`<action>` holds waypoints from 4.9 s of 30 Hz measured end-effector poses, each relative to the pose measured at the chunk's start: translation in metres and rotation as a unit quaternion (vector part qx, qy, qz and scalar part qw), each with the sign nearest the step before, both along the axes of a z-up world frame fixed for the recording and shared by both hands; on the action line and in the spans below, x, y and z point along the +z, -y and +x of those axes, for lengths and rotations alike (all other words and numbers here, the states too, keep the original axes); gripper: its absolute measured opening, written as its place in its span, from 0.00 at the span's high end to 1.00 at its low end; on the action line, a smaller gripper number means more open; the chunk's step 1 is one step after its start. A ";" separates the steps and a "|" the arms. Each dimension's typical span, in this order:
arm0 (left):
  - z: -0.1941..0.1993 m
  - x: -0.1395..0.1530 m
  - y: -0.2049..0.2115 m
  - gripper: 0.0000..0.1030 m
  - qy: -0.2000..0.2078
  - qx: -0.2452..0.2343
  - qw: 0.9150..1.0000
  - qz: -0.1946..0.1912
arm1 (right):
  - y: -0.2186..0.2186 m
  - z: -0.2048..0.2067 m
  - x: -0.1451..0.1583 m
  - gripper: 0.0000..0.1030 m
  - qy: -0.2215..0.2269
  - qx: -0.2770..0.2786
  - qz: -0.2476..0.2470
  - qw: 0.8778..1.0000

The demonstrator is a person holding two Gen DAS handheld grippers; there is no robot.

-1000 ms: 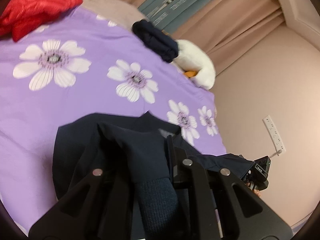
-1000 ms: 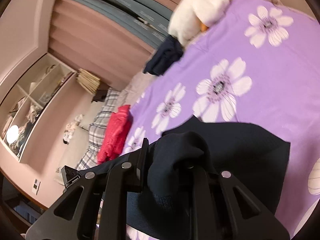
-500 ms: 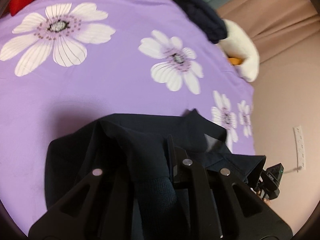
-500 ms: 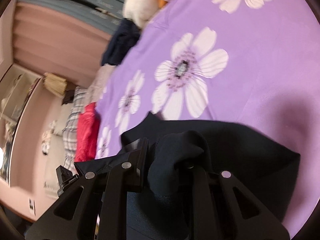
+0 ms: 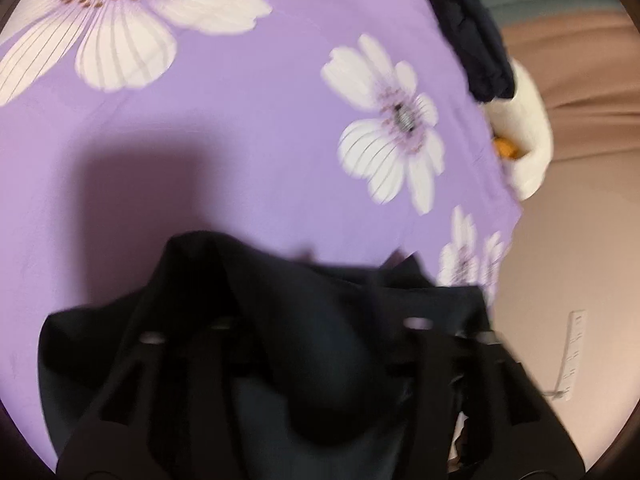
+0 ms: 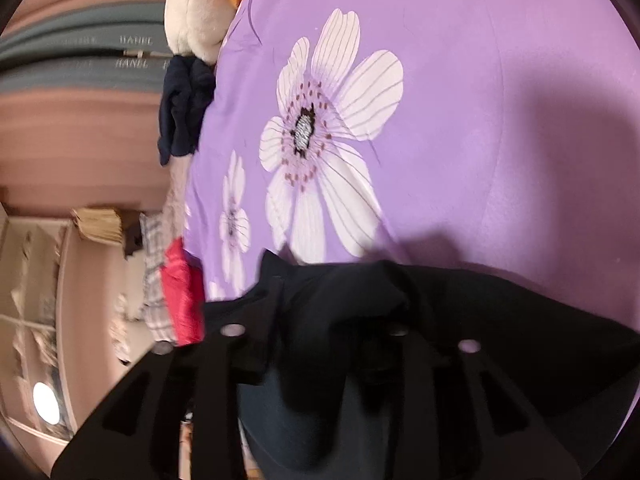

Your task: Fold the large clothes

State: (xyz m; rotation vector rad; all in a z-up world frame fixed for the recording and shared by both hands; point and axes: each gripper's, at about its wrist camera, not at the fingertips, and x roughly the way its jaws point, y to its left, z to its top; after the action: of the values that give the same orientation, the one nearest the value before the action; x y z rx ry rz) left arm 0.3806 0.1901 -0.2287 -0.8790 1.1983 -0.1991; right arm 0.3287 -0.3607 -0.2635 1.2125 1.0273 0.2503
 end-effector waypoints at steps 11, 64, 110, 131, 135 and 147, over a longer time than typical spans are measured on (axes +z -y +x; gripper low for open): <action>0.014 0.038 -0.028 0.25 0.077 0.068 0.990 0.092 | 0.038 -0.007 0.013 0.23 0.018 -0.091 0.146 0.985; -0.045 0.032 0.102 0.21 0.153 -0.225 0.946 0.177 | -0.217 0.053 0.104 0.80 0.263 0.371 -0.462 0.762; -0.170 0.011 0.026 0.24 0.149 -0.183 0.932 0.275 | -0.139 -0.106 0.053 0.57 0.126 0.290 -0.550 0.773; -0.227 0.044 0.128 0.15 0.205 -0.189 0.910 0.307 | -0.211 -0.167 0.093 0.42 0.208 0.252 -0.480 0.814; -0.230 0.026 0.141 0.12 0.184 -0.187 0.906 0.331 | -0.250 -0.169 0.073 0.42 0.201 0.280 -0.503 0.793; -0.240 0.020 0.141 0.12 0.184 -0.187 0.897 0.356 | -0.201 -0.202 0.057 0.37 0.161 0.227 -0.521 0.807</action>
State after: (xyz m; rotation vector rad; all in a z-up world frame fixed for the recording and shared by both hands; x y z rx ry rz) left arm 0.1406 0.0495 -0.2089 0.0435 0.9595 -0.2038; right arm 0.1271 -0.1596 -0.2063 -0.0945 0.9160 0.1993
